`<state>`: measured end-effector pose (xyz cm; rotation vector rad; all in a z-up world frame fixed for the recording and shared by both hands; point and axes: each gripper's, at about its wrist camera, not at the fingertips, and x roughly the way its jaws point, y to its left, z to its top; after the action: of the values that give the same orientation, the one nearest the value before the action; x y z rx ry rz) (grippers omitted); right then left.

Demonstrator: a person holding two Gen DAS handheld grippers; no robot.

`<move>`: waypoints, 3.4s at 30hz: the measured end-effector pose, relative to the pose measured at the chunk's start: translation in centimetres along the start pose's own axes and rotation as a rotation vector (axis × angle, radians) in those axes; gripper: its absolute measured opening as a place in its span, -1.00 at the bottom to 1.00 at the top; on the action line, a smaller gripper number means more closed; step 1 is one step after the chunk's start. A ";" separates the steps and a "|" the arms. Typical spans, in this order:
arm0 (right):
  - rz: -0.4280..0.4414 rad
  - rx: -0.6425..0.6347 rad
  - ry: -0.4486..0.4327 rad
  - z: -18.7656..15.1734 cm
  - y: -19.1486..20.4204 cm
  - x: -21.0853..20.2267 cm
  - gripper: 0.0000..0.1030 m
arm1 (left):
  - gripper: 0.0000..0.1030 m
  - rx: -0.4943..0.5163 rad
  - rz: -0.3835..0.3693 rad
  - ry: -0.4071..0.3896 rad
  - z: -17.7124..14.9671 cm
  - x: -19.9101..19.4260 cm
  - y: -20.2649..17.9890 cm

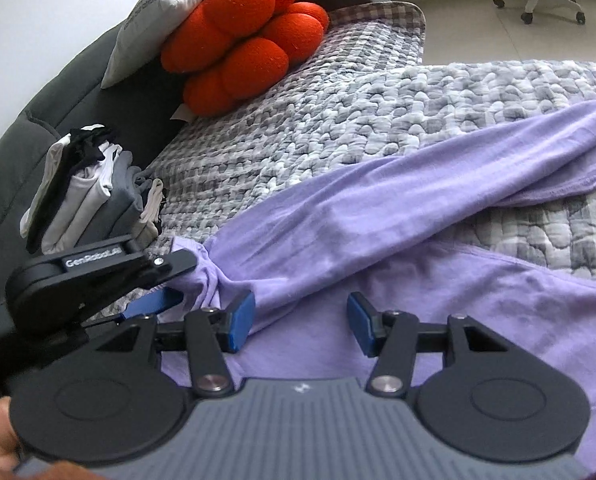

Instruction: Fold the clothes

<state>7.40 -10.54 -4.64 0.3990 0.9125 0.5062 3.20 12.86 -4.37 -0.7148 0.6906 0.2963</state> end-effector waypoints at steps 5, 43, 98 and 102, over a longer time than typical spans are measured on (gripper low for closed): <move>0.056 0.071 0.024 0.0 -0.4 0.3 0.19 | -0.88 -0.084 -0.061 0.023 0.9 -1.0 2.6; 0.293 0.407 0.168 -1.0 -1.1 1.5 0.29 | -0.90 -0.231 -0.232 0.065 2.6 -3.4 9.3; 0.252 0.375 -0.540 3.6 -5.6 -6.9 -0.88 | -0.90 -0.199 -0.225 0.071 6.0 -0.7 9.8; 0.213 0.264 -0.526 3.1 -3.7 -7.8 -0.88 | -0.90 -0.167 -0.220 0.074 6.3 -0.6 10.1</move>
<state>6.85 -18.37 0.14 0.8317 0.4260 0.4439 0.96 24.48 -5.56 -0.9564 0.6556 0.1268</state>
